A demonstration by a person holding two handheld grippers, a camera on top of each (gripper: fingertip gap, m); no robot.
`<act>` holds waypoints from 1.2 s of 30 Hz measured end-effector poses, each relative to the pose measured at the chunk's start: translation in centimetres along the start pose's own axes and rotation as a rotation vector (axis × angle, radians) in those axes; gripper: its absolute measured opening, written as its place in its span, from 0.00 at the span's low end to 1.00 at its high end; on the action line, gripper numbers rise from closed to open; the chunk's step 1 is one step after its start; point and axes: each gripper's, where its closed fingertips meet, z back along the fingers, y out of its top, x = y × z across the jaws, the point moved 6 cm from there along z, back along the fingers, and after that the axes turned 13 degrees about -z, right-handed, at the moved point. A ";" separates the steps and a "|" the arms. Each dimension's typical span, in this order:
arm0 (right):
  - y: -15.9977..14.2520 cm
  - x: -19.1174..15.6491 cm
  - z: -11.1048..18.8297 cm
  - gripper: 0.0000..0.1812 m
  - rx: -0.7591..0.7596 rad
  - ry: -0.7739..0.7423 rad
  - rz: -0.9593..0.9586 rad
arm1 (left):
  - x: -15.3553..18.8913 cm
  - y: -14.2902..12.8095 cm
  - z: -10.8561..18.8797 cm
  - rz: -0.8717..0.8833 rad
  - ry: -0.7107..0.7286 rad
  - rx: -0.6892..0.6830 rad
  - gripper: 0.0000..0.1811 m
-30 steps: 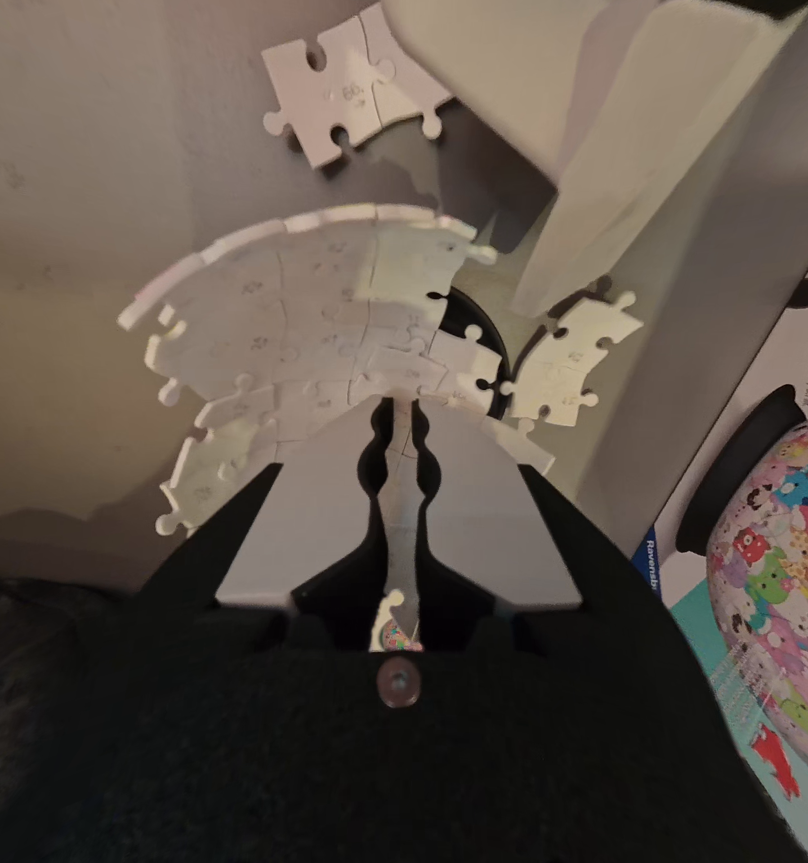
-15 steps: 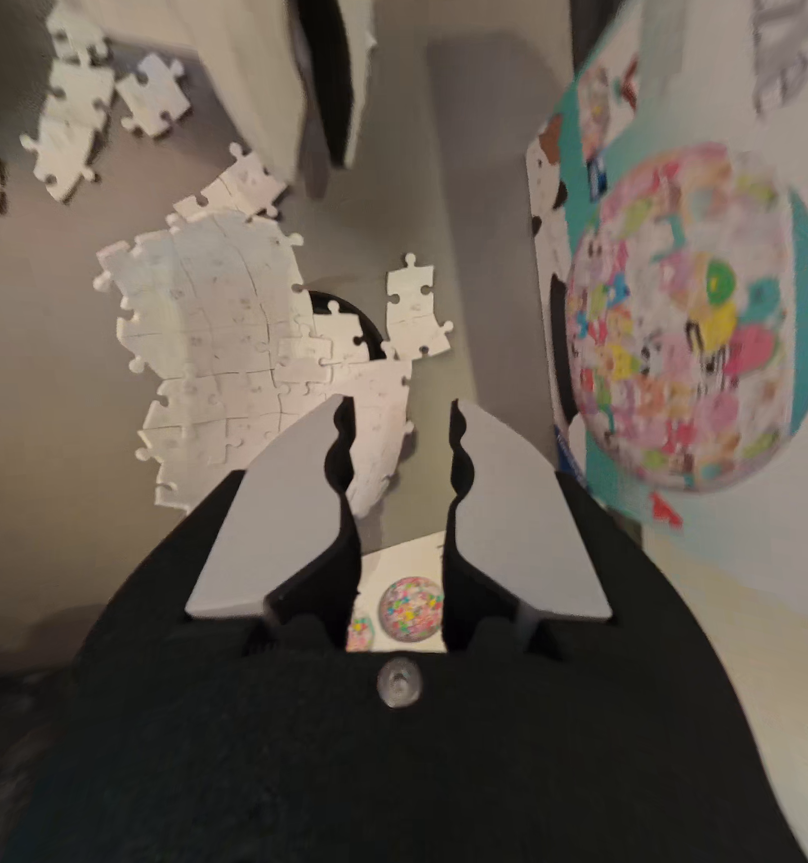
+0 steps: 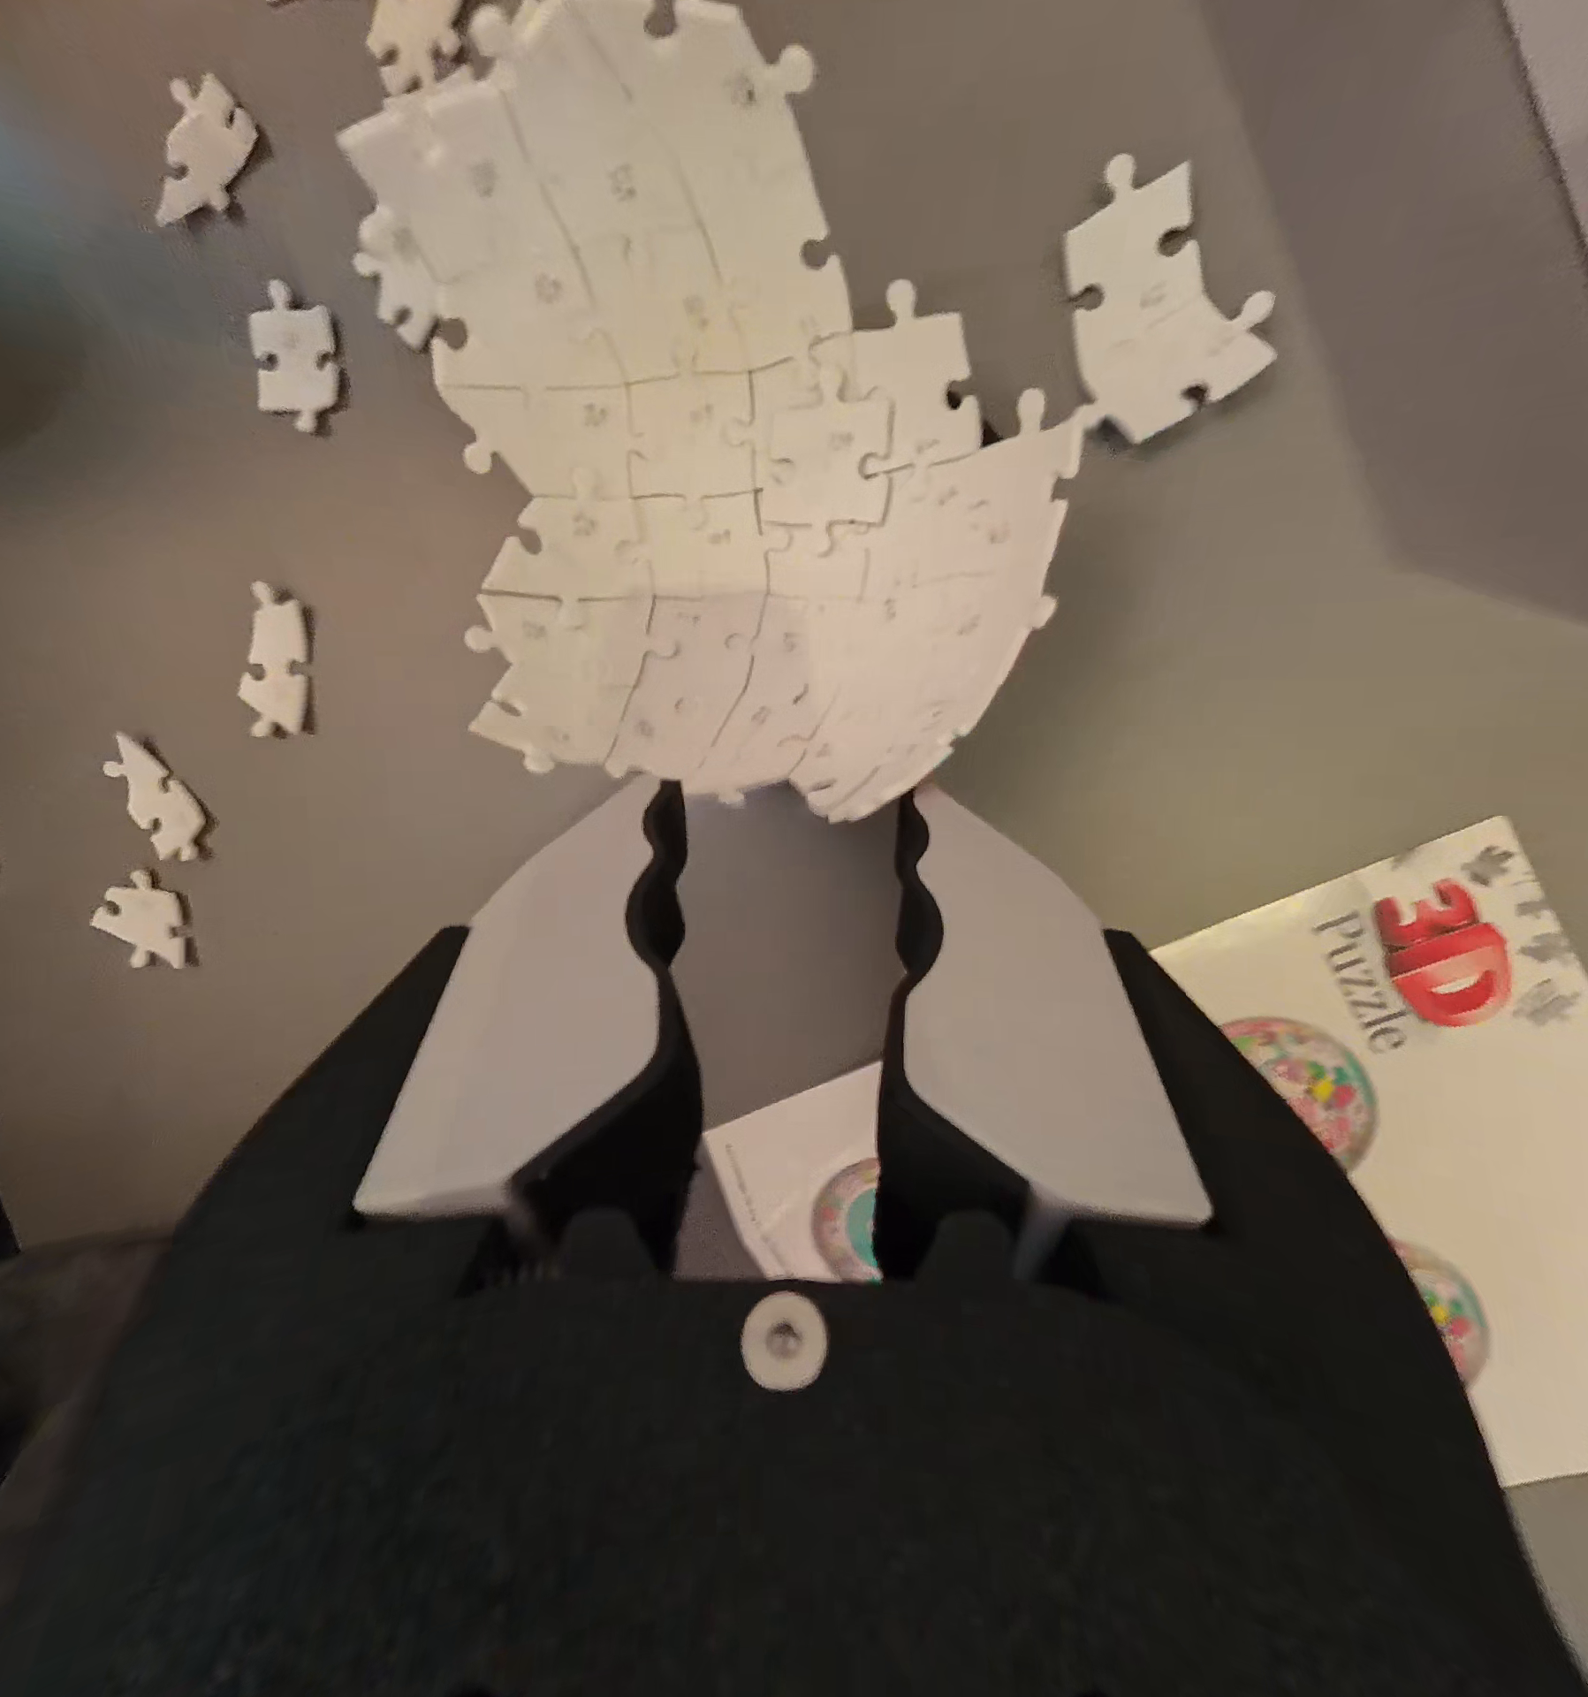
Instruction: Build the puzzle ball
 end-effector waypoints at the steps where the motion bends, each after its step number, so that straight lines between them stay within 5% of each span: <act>1: -0.4 -0.5 0.1 0.24 0.002 -0.009 0.000 | 0.3 -0.8 -0.1 0.000 0.018 0.010 0.22; 6: -1.2 -1.3 1.6 0.29 0.059 -0.091 -0.065 | 1.3 -3.4 -1.3 -0.016 0.134 0.081 0.22; 9: -1.1 -0.8 3.1 0.29 0.136 -0.132 -0.172 | 3.8 -4.2 -0.9 -0.028 0.143 0.251 0.23; 14: -2.7 -6.2 8.7 0.25 0.592 -0.318 -0.014 | 9.2 -9.2 1.1 -0.190 0.321 0.495 0.31; 18: -9.0 -14.2 8.4 0.23 0.959 -0.288 0.067 | 13.6 -12.7 3.0 -0.300 0.494 0.622 0.32; 24: -17.4 -20.0 4.1 0.22 0.985 -0.102 -0.086 | 17.3 -16.4 1.5 -0.385 0.505 0.519 0.22; 28: -19.9 -21.4 4.4 0.22 1.022 -0.187 -0.106 | 16.6 -16.2 1.6 -0.370 0.587 0.515 0.22; 36: -22.1 -23.3 1.8 0.18 0.807 -0.309 -0.033 | 16.8 -16.3 2.3 -0.321 0.570 0.474 0.13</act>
